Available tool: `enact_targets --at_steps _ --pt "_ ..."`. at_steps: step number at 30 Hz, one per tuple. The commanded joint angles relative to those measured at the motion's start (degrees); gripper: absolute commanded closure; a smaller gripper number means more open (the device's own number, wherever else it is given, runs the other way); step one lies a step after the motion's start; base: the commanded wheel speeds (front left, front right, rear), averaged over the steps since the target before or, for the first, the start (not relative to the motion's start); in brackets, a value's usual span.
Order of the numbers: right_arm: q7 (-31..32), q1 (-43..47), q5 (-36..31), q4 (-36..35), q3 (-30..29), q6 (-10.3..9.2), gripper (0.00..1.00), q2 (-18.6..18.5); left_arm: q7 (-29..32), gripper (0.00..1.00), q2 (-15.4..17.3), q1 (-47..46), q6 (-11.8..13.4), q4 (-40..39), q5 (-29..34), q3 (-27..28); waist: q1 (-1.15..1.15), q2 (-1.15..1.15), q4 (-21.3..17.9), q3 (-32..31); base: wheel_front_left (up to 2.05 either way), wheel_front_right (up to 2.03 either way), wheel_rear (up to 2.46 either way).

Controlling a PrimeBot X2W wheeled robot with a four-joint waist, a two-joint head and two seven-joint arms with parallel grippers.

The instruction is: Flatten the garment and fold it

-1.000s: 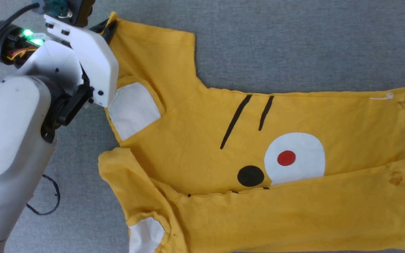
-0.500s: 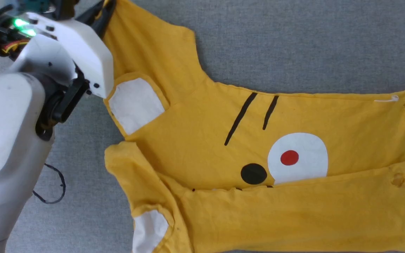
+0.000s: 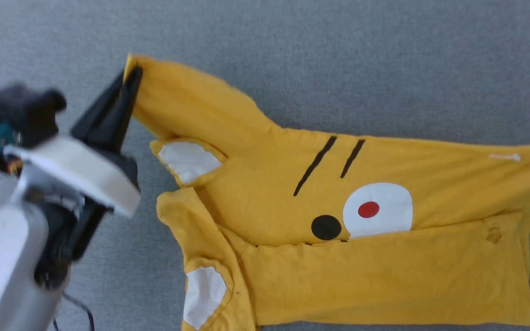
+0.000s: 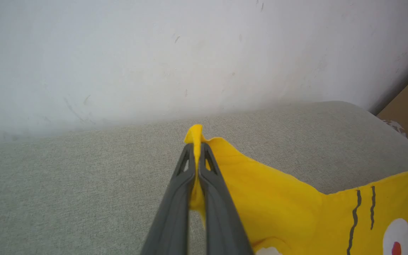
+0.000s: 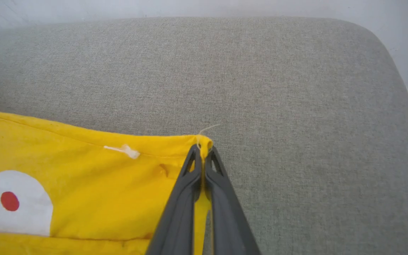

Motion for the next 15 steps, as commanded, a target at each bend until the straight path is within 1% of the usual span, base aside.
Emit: enact_targets --at_steps 1,6,10,15 --pt "-0.87 1.64 0.56 0.17 -0.28 -0.05 1.00 0.67 -1.11 1.00 0.42 3.12 0.57 -1.28 -0.94 0.73 0.01 0.00 0.53 -4.17 0.00 0.00 0.00" --pt "-2.78 6.74 1.23 0.84 -0.88 -0.05 1.00 2.54 -4.78 1.00 1.20 13.57 1.84 -4.83 -3.62 3.28 0.01 0.00 0.71 -7.84 0.00 0.00 0.00" --pt "-3.85 10.59 1.66 1.66 -1.10 -0.05 1.00 3.99 -7.33 1.00 1.11 21.74 2.54 -6.31 -5.84 4.67 0.01 0.00 0.71 -10.00 0.00 0.00 0.00" --pt "-4.79 14.55 2.24 2.46 -1.92 -0.05 1.00 5.76 -9.63 1.00 0.03 29.93 2.30 -7.19 -8.83 4.98 0.01 0.00 0.98 -11.66 0.00 0.00 0.00"
